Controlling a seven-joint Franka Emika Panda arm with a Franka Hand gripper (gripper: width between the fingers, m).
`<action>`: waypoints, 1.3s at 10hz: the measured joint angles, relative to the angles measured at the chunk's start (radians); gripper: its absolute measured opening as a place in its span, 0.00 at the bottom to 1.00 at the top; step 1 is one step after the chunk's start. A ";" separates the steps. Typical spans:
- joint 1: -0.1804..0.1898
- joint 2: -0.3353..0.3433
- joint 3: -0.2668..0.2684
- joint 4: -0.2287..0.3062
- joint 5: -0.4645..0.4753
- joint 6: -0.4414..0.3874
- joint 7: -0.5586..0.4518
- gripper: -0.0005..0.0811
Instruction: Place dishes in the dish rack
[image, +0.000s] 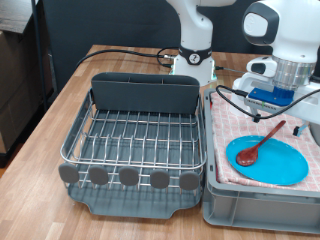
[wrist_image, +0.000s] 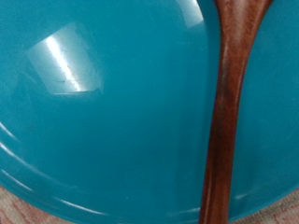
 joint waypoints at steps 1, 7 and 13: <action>0.004 0.013 -0.005 0.000 -0.014 0.015 0.017 0.99; 0.012 0.061 -0.021 0.000 -0.047 0.054 0.060 0.99; 0.034 0.090 -0.047 0.000 -0.078 0.096 0.101 0.48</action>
